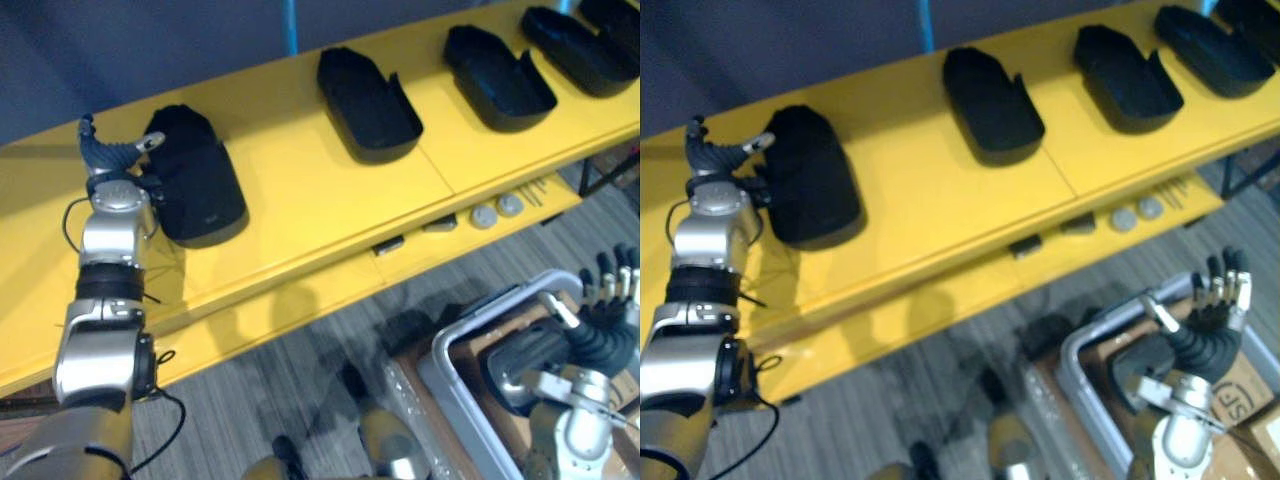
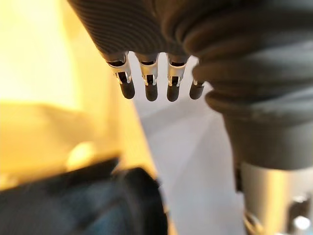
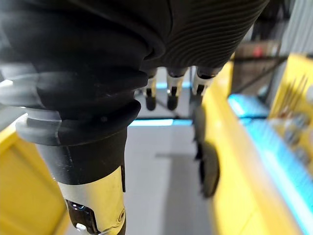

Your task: Walk over and take plastic housings, then place them on the shelf

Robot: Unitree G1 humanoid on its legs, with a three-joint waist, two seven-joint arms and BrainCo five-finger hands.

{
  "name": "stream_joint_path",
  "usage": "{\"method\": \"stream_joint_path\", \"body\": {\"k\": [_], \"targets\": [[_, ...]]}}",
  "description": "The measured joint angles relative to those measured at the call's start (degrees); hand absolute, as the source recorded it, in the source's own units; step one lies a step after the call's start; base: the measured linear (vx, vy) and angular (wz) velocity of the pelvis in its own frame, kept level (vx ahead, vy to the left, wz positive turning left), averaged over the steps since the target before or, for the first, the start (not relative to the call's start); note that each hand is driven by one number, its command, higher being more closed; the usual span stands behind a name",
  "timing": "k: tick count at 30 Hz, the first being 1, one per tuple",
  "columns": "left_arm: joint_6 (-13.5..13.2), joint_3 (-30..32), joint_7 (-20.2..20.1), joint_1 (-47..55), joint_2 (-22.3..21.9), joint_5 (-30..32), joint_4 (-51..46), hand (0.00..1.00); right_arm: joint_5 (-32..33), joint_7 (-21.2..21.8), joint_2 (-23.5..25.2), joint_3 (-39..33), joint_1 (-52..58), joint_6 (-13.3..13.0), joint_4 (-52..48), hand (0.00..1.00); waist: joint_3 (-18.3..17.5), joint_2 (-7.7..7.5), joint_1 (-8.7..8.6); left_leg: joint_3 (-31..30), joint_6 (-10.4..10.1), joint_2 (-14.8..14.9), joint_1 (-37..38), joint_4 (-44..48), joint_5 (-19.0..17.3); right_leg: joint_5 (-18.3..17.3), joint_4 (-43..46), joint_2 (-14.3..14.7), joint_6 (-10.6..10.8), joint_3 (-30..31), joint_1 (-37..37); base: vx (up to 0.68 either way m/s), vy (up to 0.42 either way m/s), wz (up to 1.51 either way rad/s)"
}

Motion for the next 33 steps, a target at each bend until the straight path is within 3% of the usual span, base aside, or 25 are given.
{"method": "stream_joint_path", "body": {"k": [4,7,12,17,21,22,24,26,29,31,33], "targets": [[-5.4,-1.2,-2.0,-0.3,4.6,-0.6,-2.7,0.00,-2.2,-5.2,-5.5,3.3,-4.5,-0.7,3.2,0.00,-3.0,0.47,2.08,-2.8,0.2,-0.9,0.0,-1.4,1.5,-0.1,-0.1,-1.0,-0.1,-2.8,0.7,0.01,0.005,0.31],[-9.9,-1.1,-2.4,-0.3,5.2,-2.9,-2.7,0.00,-4.5,-10.1,-8.3,4.7,-9.0,-1.6,6.7,0.00,-5.0,1.48,4.11,-4.7,0.6,-1.6,0.0,-2.4,2.2,-0.1,-0.1,-1.9,-0.1,-4.8,1.3,-0.02,0.018,0.33],[-16.3,-0.8,-3.2,-0.1,6.0,-7.3,-5.1,0.00,-5.0,-16.1,-9.8,6.4,-16.3,-3.0,9.7,0.00,-7.1,1.15,6.50,-6.8,0.9,-2.7,0.1,-3.9,3.9,-0.1,-0.7,-3.2,-0.1,-7.0,1.9,-0.07,-0.007,0.27],[-21.6,3.9,-2.6,6.0,6.1,-7.4,-18.0,0.00,-4.5,-16.1,-10.5,6.9,-22.9,-4.1,10.6,0.00,-9.9,1.27,7.91,-9.0,0.9,-3.1,0.0,-5.7,5.5,-0.1,-0.7,-3.6,0.0,-9.4,2.2,-0.02,-0.028,0.20],[-24.2,15.1,1.2,18.5,5.7,-6.6,-31.7,0.00,-4.3,-12.5,-10.5,8.0,-23.0,-3.9,10.5,0.00,-10.8,1.91,9.74,-10.5,0.7,-2.8,0.1,-6.0,5.9,-0.2,-0.7,-3.4,-0.2,-11.3,2.9,0.01,-0.029,0.19],[-25.1,20.9,3.3,25.9,3.5,-6.1,-36.8,0.00,-4.0,-10.6,-10.5,8.5,-22.6,-3.7,10.1,0.00,-11.4,2.31,11.06,-11.3,0.6,-2.8,0.0,-6.5,6.3,-0.2,-0.7,-3.4,-0.2,-12.7,3.0,0.00,-0.037,0.31],[-26.3,26.6,5.5,35.0,-1.6,-5.9,-42.7,0.00,-3.2,-8.7,-10.4,8.8,-21.4,-3.4,8.9,0.00,-12.4,2.54,12.64,-12.4,0.6,-2.8,-0.2,-7.0,6.8,-0.3,-0.7,-3.4,-0.3,-14.4,3.3,0.01,-0.030,0.35],[-27.7,31.6,8.7,49.8,-10.9,-3.9,-49.1,0.00,-3.2,-5.6,-9.4,8.8,-19.0,-2.5,6.9,0.00,-13.7,1.66,15.20,-14.4,0.6,-2.9,-0.2,-7.6,7.1,-1.0,-0.7,-3.6,-0.2,-16.9,4.3,0.01,-0.018,0.51],[-28.3,35.2,11.0,63.1,-20.4,-4.8,-49.9,0.00,-3.3,-1.3,-6.5,10.5,-17.4,-0.9,6.2,0.00,-15.1,-0.65,18.55,-16.8,0.4,-3.0,-0.8,-7.6,7.3,-2.3,-0.7,-3.7,-0.2,-19.3,4.9,-0.01,-0.022,0.47],[-27.7,35.9,11.3,68.4,-24.9,-6.6,-49.5,0.00,-3.3,0.4,-4.9,13.3,-16.8,0.4,4.8,0.00,-16.1,-2.19,19.88,-18.1,0.4,-3.1,-1.6,-7.7,7.3,-3.0,-0.7,-3.7,-0.5,-20.6,4.9,-0.01,-0.029,0.38],[-26.6,34.9,10.8,72.8,-28.8,-8.0,-46.4,0.00,-4.2,1.1,-3.9,17.0,-16.9,1.2,2.8,0.00,-16.3,-2.53,20.64,-18.6,0.3,-3.1,-2.1,-7.7,7.1,-3.4,-0.7,-3.9,-0.2,-21.3,5.3,0.00,-0.017,0.23]]}}
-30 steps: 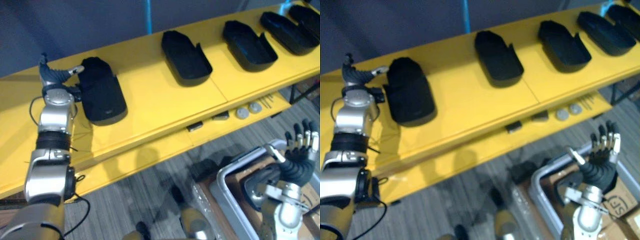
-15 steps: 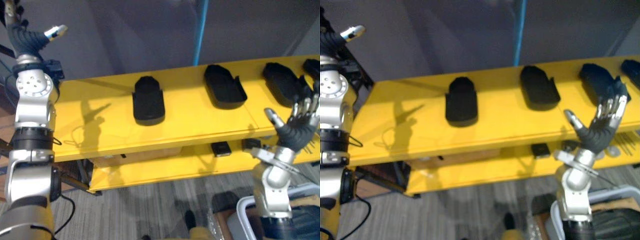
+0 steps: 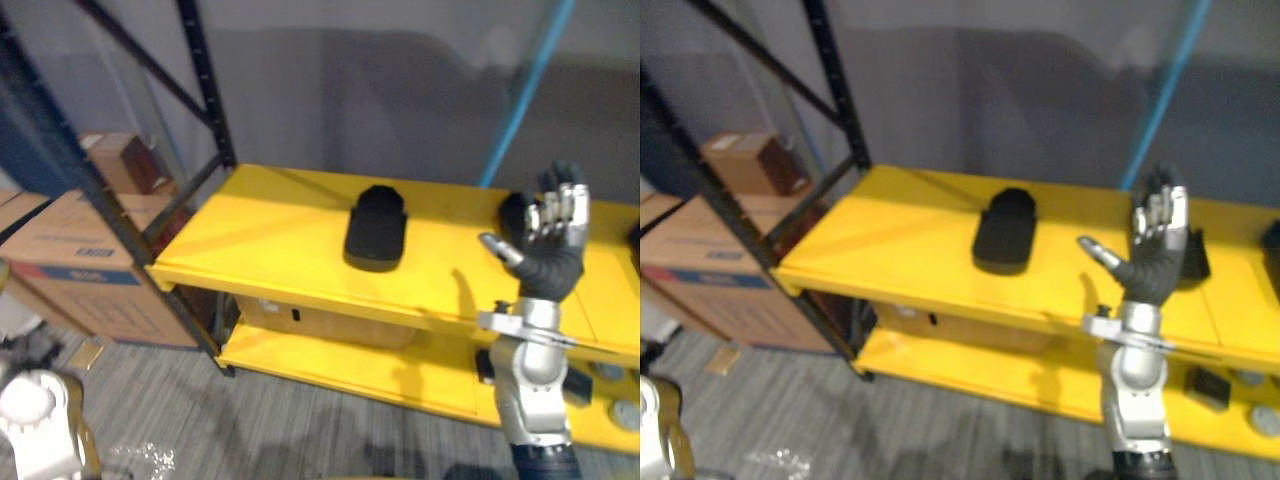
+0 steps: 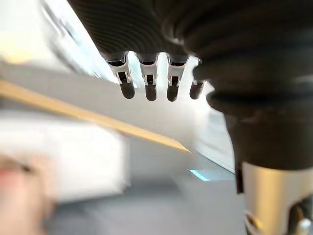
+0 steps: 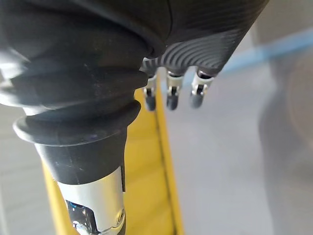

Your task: Walk over and take plastic housings, then place them on the shelf

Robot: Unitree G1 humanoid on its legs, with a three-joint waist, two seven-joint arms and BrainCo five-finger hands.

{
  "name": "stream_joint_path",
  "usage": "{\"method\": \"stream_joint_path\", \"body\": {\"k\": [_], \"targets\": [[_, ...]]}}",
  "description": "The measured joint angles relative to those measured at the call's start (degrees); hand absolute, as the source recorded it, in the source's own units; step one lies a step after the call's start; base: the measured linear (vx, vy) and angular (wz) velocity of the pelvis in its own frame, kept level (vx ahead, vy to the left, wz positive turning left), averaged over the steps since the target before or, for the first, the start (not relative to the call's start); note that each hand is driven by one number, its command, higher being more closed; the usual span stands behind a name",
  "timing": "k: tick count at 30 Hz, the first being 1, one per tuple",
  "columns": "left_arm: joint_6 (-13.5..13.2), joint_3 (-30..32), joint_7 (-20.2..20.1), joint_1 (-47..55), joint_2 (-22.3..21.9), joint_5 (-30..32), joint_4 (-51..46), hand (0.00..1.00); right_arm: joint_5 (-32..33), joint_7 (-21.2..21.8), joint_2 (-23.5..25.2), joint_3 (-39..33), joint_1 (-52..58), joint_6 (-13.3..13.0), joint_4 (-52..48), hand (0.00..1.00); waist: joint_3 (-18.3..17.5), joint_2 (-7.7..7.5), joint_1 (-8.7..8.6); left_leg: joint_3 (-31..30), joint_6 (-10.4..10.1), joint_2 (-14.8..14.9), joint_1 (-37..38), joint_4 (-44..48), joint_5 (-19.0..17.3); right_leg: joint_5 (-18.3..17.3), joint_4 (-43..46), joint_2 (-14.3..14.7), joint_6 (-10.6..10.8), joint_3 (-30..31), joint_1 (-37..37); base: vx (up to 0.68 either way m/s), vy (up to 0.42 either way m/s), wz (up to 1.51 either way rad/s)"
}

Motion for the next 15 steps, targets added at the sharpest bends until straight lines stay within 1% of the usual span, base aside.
{"method": "stream_joint_path", "body": {"k": [1,2,3,4,5,7,8,10,11,13,15], "targets": [[1.1,-1.2,-1.5,2.5,-2.5,-1.4,2.9,0.00,-0.9,-0.1,0.6,2.0,0.2,0.1,-0.9,0.00,0.1,0.17,-0.02,-0.1,0.0,0.0,0.0,0.0,0.0,-0.2,0.0,-0.2,0.1,-0.6,0.4,0.02,-0.005,0.18],[1.1,-3.0,-3.2,4.7,-4.6,-1.5,6.7,0.00,-2.0,-0.3,1.1,3.5,0.3,0.5,-0.9,0.00,0.1,0.35,0.01,-0.2,0.0,0.1,0.0,0.0,0.0,-0.3,0.0,-0.4,0.2,-0.8,0.5,0.02,0.001,0.14],[1.1,-4.1,-4.2,5.6,-5.5,-1.3,8.8,0.00,-2.5,-0.4,1.2,4.1,0.3,0.8,-0.9,1.00,0.2,0.44,0.02,-0.2,0.0,0.0,0.0,-0.1,0.0,-0.3,0.0,-0.6,0.2,-0.8,0.5,0.03,0.002,0.04],[1.2,-6.3,-6.3,6.7,-6.8,-1.1,13.6,0.00,-3.2,-0.6,1.3,5.3,0.5,1.1,-0.8,1.00,0.2,0.57,0.03,-0.2,0.0,0.0,-0.1,-0.2,0.0,-0.3,0.0,-0.7,0.3,-0.8,0.4,0.00,0.000,0.00],[1.2,-7.3,-7.5,7.0,-7.2,-1.2,16.0,0.00,-3.8,-1.1,1.3,5.8,0.6,1.1,-0.7,1.00,0.3,0.62,0.03,-0.2,0.0,0.1,-0.1,-0.2,0.0,-0.4,0.0,-0.6,0.3,-0.9,0.3,0.04,-0.013,0.01],[0.9,-11.2,-12.5,7.0,-8.3,-1.2,26.7,0.00,-7.1,-3.2,1.6,8.1,1.9,1.2,-0.3,1.00,0.4,0.81,-0.04,-0.2,0.2,0.2,-0.1,-0.3,-0.1,-0.7,0.0,-0.6,0.4,-1.0,0.3,0.06,-0.020,0.01],[0.6,-12.4,-13.6,7.0,-8.4,-1.1,29.0,0.00,-7.1,-3.6,1.6,8.6,2.1,1.2,-0.1,1.00,0.4,0.81,-0.11,-0.2,0.2,0.2,-0.1,-0.4,-0.1,-0.8,0.0,-0.6,0.5,-1.0,0.3,0.08,-0.021,0.00],[-0.3,-17.2,-18.1,6.6,-8.5,-1.0,35.7,0.00,-7.7,-4.4,1.9,10.1,3.2,1.4,0.3,1.00,0.5,0.79,-0.27,0.0,0.1,0.3,0.0,-0.8,0.1,-0.8,0.4,-0.6,0.7,-1.0,0.0,0.10,-0.016,-0.02],[-0.9,-18.5,-19.9,6.2,-8.5,-1.0,38.1,0.00,-9.2,-5.0,1.9,10.3,3.8,1.4,0.3,1.00,0.5,0.68,-0.28,0.1,0.1,0.2,0.0,-0.8,0.1,-0.7,0.5,-0.6,0.7,-1.0,-0.1,0.10,-0.003,-0.03],[-1.6,-19.9,-21.9,4.6,-8.5,-1.0,42.4,0.00,-9.6,-5.4,1.9,11.0,4.3,1.4,0.8,1.00,0.8,0.49,-0.46,0.3,0.1,0.2,0.0,-0.8,0.0,-0.7,0.5,-0.7,0.8,-0.9,-0.4,0.09,0.012,-0.04],[-2.0,-20.0,-22.9,2.7,-8.4,-0.9,45.3,0.00,-9.0,-4.9,2.0,12.0,4.5,1.5,1.7,1.00,1.6,0.39,-0.83,0.6,0.0,0.2,0.1,-0.8,-0.1,-0.6,0.6,-0.7,0.8,-0.7,-0.4,0.08,0.013,-0.06]]}}
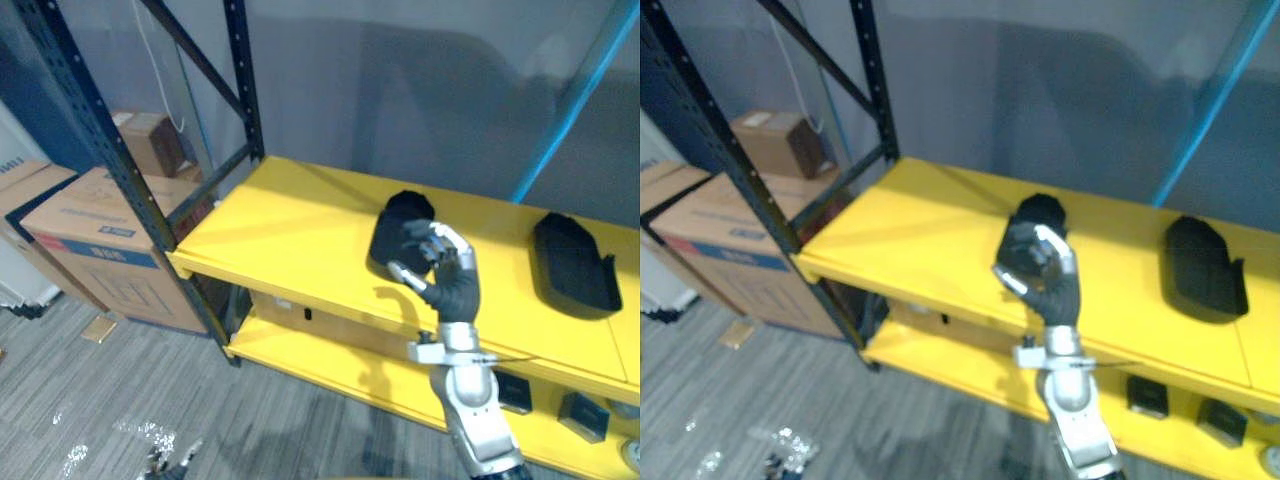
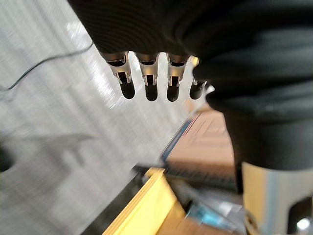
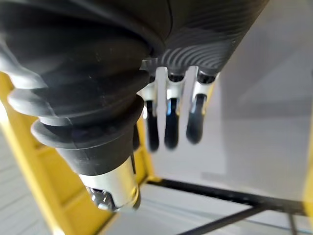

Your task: Walk over and take plastic housings, then place them on the shelf

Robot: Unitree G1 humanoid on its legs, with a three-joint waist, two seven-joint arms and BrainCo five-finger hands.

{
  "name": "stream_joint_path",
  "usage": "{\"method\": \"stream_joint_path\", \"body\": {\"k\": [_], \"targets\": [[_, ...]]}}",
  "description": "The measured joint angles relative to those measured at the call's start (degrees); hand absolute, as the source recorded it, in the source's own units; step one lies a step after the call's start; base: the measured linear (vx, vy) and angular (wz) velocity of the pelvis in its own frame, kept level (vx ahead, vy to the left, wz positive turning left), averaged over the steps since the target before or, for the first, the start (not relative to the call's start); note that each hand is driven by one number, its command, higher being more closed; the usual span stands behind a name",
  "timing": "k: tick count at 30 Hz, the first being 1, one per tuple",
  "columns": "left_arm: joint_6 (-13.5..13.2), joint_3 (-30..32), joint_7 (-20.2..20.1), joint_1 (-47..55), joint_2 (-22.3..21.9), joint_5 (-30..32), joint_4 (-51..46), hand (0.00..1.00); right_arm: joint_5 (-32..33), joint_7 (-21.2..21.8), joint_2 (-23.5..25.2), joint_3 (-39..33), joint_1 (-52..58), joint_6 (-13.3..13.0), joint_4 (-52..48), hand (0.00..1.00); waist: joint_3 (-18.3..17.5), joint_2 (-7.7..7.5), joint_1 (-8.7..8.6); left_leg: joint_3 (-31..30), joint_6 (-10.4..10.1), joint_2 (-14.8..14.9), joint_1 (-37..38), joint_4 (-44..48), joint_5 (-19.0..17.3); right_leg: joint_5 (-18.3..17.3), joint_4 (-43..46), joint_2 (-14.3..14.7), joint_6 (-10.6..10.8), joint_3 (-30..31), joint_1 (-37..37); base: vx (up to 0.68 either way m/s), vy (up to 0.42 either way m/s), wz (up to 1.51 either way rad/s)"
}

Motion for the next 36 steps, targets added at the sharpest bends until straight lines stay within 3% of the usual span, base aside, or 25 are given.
{"method": "stream_joint_path", "body": {"k": [3,6,10,19,27,36], "targets": [[-0.5,0.1,-0.7,-1.6,0.4,-0.3,3.5,0.00,1.8,2.9,0.3,2.1,1.2,0.0,0.0,1.00,1.0,-0.07,-1.05,1.2,0.0,0.1,0.2,0.1,-0.3,0.0,0.0,0.1,0.0,0.4,-0.1,0.05,0.010,-0.11],[-1.4,-0.5,-1.1,-2.3,0.6,-0.8,7.2,0.00,3.5,6.3,0.8,5.4,2.5,0.2,1.0,1.00,1.3,-0.22,-1.05,2.5,0.0,0.2,0.8,0.8,-1.1,0.0,0.0,0.1,0.0,1.5,0.1,0.03,0.013,-0.19],[-1.6,-2.7,-1.2,-3.1,0.7,-0.8,10.8,0.00,4.4,7.8,2.1,9.6,2.7,2.5,5.2,1.00,1.9,-0.79,-1.07,2.9,0.1,0.1,1.1,0.9,-1.4,0.0,0.0,0.0,0.1,1.8,0.3,-0.03,0.003,-0.06],[-1.4,-3.9,-1.0,-3.1,1.4,-0.8,12.6,0.00,4.8,7.0,2.7,12.1,2.9,7.5,12.5,1.00,2.2,-0.86,-0.96,2.4,0.1,0.1,1.3,0.6,-1.4,-0.4,0.0,0.0,0.4,1.2,1.0,-0.01,-0.006,0.03],[-1.3,-4.2,-1.0,-3.2,1.7,-2.5,12.9,0.00,5.0,3.7,3.6,13.7,-1.4,7.7,20.7,1.00,2.9,-1.12,-0.55,0.6,0.2,-0.3,2.1,0.0,-1.3,-0.9,0.0,-0.5,0.9,-0.8,2.5,0.03,0.006,0.12],[-1.3,-4.0,-1.1,-3.2,1.8,-2.5,12.7,0.00,4.8,-0.4,5.9,8.9,-8.0,7.6,32.4,1.00,3.6,-1.32,0.77,-2.3,0.5,-1.2,2.1,0.0,-1.0,-1.5,0.0,-1.4,1.6,-3.5,4.2,0.01,0.006,0.15]]}}
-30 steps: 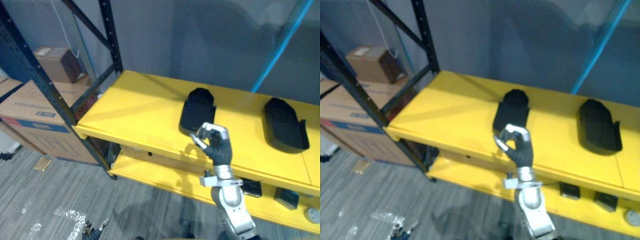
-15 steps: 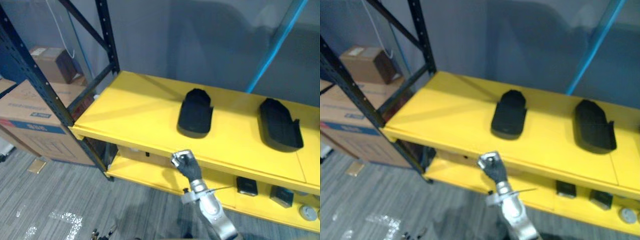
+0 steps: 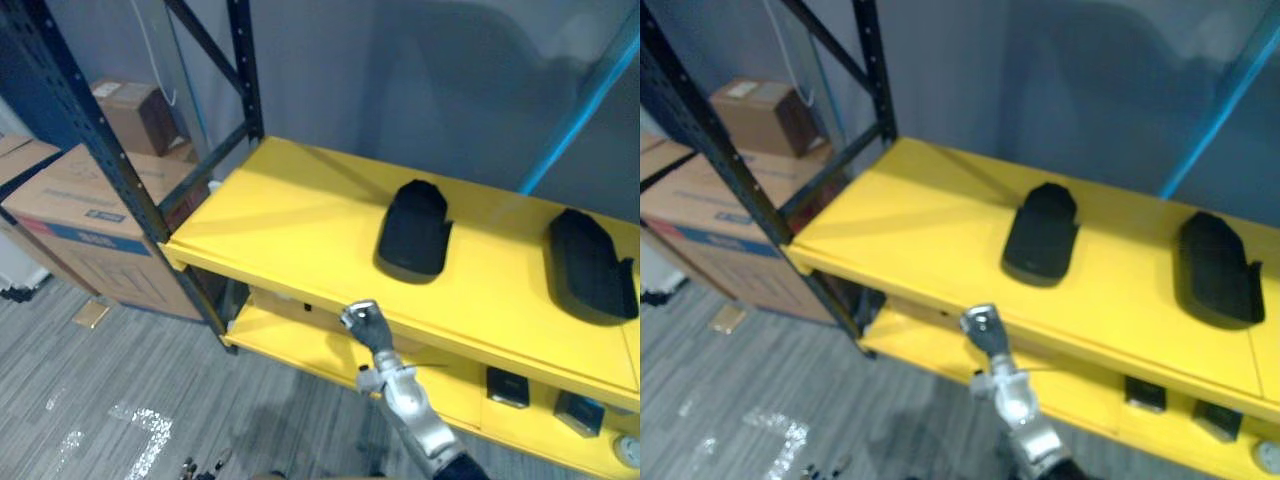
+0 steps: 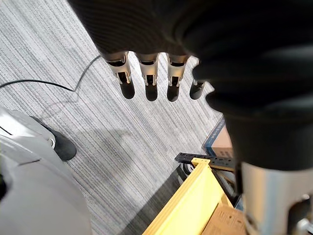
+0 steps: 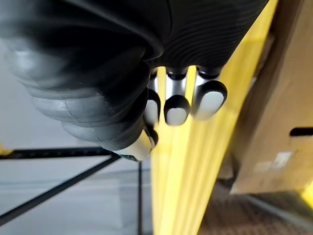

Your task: Walk over and take plastic housings, then place them on the shelf

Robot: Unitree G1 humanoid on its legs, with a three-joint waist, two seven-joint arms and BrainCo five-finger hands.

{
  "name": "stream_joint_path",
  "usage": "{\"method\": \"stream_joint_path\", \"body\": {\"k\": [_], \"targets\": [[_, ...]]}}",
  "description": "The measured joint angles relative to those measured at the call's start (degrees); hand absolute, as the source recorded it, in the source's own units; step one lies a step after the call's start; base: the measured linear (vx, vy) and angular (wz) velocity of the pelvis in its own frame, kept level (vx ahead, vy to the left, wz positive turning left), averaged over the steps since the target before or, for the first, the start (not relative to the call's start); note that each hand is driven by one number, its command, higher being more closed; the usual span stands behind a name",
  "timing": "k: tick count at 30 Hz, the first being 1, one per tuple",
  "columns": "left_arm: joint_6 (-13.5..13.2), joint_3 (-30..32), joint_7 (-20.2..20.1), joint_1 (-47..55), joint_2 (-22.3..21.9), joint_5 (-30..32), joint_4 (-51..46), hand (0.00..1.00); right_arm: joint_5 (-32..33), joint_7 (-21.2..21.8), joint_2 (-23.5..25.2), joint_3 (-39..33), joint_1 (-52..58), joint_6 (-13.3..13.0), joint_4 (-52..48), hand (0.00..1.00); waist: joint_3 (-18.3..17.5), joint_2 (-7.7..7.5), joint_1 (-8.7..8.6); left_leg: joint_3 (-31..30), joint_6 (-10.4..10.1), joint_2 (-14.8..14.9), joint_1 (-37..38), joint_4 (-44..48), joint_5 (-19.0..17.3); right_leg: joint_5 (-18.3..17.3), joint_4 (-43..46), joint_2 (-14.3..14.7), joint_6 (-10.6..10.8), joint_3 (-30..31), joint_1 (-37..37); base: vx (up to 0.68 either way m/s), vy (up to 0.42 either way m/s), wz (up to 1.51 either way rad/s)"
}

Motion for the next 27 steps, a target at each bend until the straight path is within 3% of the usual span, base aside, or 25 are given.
{"method": "stream_joint_path", "body": {"k": [4,14,17,27], "targets": [[0.3,0.4,-0.1,0.2,-0.2,0.1,-0.2,0.00,-0.4,-1.2,0.6,-0.7,-2.3,0.0,2.5,1.00,0.4,-0.01,1.30,-1.2,0.0,-0.2,-0.1,0.0,0.3,-0.1,0.0,-0.2,0.0,-1.1,0.2,0.01,-0.003,0.14],[1.3,1.1,-1.4,0.5,-0.1,0.4,-0.5,0.00,-1.7,-2.8,3.7,-3.4,-6.8,1.3,7.8,1.00,1.5,-0.23,1.73,-3.0,0.9,-1.8,0.1,-0.5,1.3,0.0,0.0,-1.6,0.6,-3.1,1.7,-0.02,0.017,0.11],[1.5,1.5,-1.4,0.6,-0.2,0.5,-0.7,0.00,-2.4,-3.7,4.6,-4.6,-8.3,1.9,9.2,1.00,1.9,-0.38,2.89,-3.0,1.1,-2.0,0.7,-1.5,2.0,0.1,0.0,-1.8,0.8,-3.2,1.8,-0.01,0.000,0.02],[1.7,1.7,-1.6,0.7,-0.4,0.6,-1.5,0.00,-2.6,-3.9,5.6,-5.2,-12.2,2.0,12.4,1.00,2.6,-0.43,3.81,-4.1,1.7,-3.1,0.9,-3.1,3.3,0.4,0.0,-2.8,1.2,-4.3,1.9,0.00,0.017,0.06]]}}
